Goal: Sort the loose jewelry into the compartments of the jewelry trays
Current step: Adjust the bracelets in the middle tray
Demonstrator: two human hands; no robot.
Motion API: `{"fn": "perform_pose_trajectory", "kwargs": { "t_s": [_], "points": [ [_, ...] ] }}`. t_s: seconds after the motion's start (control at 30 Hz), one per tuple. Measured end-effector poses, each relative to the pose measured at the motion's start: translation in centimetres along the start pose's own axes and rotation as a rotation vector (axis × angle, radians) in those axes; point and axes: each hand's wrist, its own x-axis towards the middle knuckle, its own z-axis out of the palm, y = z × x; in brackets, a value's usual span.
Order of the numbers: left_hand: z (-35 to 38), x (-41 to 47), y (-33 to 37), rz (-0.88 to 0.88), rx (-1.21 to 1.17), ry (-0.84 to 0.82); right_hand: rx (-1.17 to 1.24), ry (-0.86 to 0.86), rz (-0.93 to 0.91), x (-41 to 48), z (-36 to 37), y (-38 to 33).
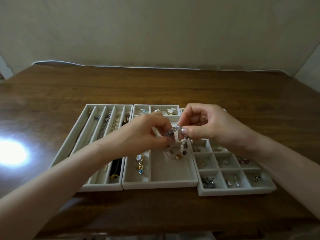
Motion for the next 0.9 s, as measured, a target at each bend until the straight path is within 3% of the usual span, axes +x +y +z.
{"fn": "perform_pose_trajectory", "kwargs": {
  "t_s": [0.13,0.27,0.47,0.53,0.7,0.9],
  "points": [
    [-1.0,-0.4,0.8,-0.1,-0.31,0.017,-0.026,0.007,0.027,0.0,-0.5,-0.1],
    [-0.9,-0.7,1.3,-0.131,-0.335,0.015,-0.034,0.0,0.062,-0.2,-0.6,-0.1],
    [-0.4,-0.9,1.9,-0.121,-0.202,0.045,0.435,-0.018,0.136,-0.2,-0.5,0.4],
    [-0.4,-0.8,2.0,-0.12,-0.217,0.051,0.491,0.002,0.14,-0.2,-0.4,0.5],
    [-0.4,-0.9,1.6,-0.145,-0.346,0.048,0.374,0.099,0.112,-0.4,-0.6,0.7],
    [0.3,-1.7,1.1,-0.096,-0.123,0.146,0.014,0.099,0.017,-1.6,0.0,0.6]
  ]
}}
